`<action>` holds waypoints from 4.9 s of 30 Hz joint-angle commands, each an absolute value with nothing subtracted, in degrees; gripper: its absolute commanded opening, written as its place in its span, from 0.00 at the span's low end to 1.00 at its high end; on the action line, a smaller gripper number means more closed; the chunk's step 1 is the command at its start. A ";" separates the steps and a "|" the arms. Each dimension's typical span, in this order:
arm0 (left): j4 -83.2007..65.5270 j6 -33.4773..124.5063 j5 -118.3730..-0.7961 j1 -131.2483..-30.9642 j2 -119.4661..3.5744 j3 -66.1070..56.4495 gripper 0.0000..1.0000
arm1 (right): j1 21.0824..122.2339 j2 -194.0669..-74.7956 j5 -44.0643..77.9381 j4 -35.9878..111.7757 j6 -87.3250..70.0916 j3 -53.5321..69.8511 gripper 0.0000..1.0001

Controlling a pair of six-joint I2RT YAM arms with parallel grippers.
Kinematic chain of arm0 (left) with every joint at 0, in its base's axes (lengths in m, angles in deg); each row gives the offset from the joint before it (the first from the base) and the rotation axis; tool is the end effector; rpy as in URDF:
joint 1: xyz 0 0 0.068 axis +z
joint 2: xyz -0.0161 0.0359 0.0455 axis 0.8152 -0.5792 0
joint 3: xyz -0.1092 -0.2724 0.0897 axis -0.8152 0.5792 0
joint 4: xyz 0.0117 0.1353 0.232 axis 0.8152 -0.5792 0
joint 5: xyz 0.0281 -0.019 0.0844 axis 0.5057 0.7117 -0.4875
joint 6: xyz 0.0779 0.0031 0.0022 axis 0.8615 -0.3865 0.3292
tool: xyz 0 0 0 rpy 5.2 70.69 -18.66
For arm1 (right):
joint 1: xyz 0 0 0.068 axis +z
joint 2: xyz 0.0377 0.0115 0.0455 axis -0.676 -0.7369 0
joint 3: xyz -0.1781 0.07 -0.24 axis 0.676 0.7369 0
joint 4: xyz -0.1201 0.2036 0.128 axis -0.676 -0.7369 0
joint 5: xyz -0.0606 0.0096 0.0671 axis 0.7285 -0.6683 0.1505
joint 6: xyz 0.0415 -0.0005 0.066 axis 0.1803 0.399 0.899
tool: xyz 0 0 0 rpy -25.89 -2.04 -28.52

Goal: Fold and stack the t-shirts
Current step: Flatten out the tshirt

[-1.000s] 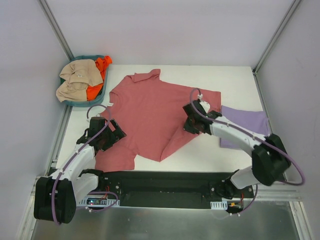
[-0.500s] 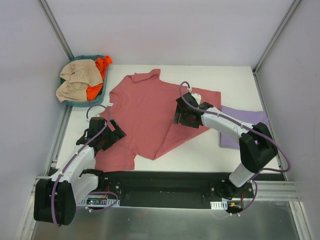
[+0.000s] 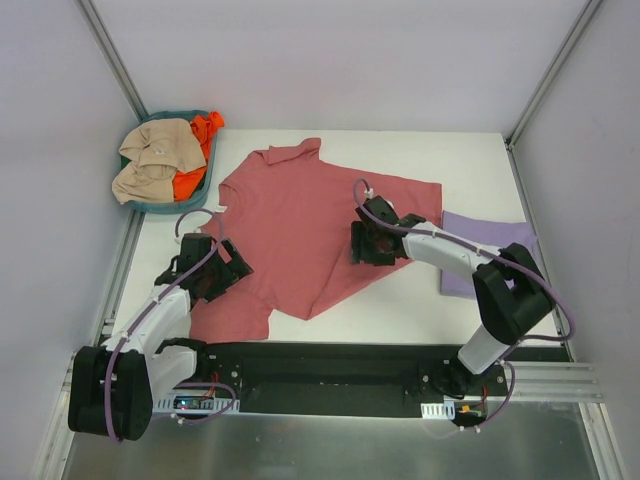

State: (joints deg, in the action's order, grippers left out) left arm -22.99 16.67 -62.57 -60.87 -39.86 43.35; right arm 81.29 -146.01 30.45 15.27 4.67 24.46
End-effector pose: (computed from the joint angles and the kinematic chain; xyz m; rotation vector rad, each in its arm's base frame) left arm 0.1994 -0.0279 0.1764 -0.6659 2.3224 -0.4950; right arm 0.2814 0.2172 0.2064 -0.3777 2.5441 0.2648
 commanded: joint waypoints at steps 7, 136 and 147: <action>-22.80 18.42 -66.09 -60.41 -42.57 42.38 0.99 | 76.20 -156.79 25.19 18.63 -3.12 14.54 0.55; -23.68 16.93 -66.61 -60.41 -48.55 39.74 0.99 | 58.45 -168.37 28.03 -7.47 -3.90 -5.65 0.99; -23.69 12.54 -70.04 -60.32 -50.56 40.09 0.99 | 55.90 -192.36 25.46 -26.70 -8.84 -40.00 0.97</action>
